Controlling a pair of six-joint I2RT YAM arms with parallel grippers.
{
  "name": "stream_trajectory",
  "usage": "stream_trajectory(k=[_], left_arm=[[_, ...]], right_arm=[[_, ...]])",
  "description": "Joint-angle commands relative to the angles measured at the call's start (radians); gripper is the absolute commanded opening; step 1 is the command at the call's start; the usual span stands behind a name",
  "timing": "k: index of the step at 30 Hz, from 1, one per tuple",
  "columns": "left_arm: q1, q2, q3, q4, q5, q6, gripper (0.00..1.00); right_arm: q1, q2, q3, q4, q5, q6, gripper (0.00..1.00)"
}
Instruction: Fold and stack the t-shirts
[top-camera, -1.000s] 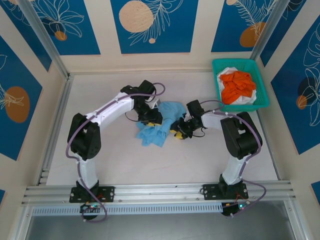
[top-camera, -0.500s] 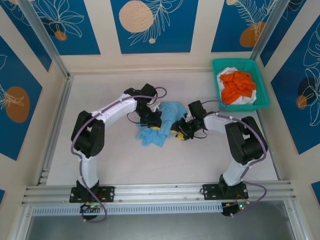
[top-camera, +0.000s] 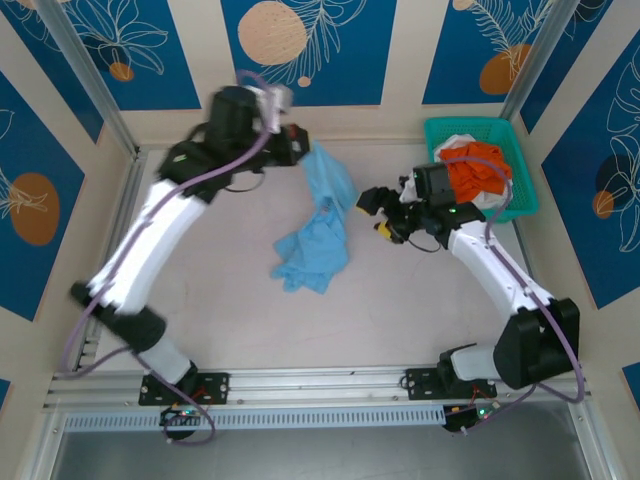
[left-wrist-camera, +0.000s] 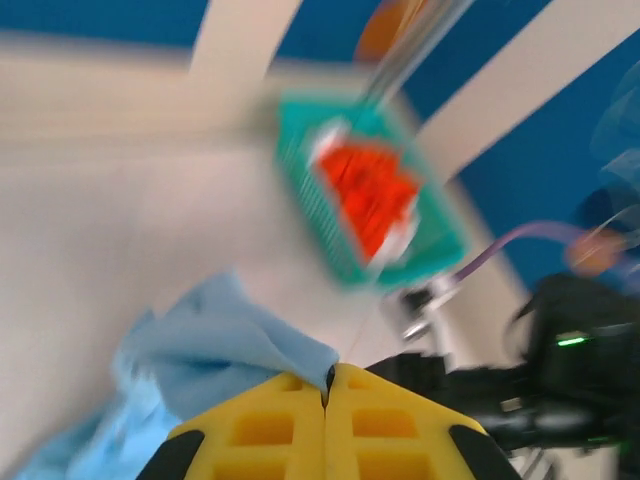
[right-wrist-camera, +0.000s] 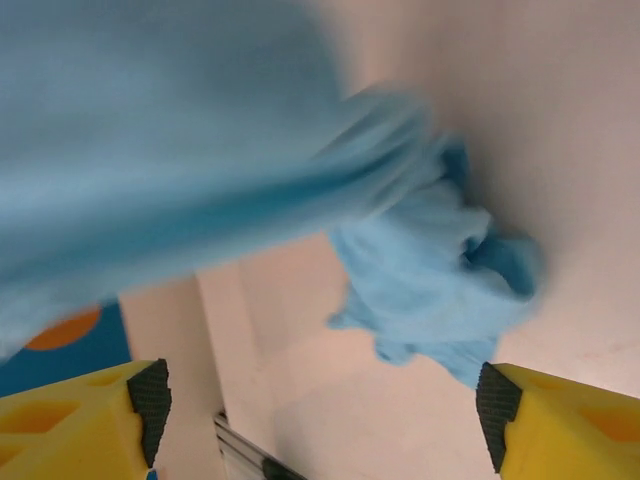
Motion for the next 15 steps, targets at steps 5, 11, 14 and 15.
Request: stream_trajectory(k=[5, 11, 14, 15], left_arm=[[-0.014, -0.236, -0.088, 0.153, -0.117, -0.055, 0.0], [-0.014, -0.259, -0.065, 0.099, -0.135, -0.063, 0.0], [-0.015, -0.247, -0.045, 0.052, -0.146, -0.068, 0.0], [-0.014, -0.239, -0.033, 0.027, -0.158, -0.069, 0.0]], right_arm=[[-0.002, -0.009, 0.12, -0.092, -0.053, -0.008, 0.9], [0.087, 0.083, 0.161, 0.037, -0.22, 0.046, 0.91], [0.172, 0.176, 0.25, 0.029, -0.282, 0.02, 0.9], [0.19, 0.198, 0.274, 0.013, -0.289, 0.01, 0.9]])
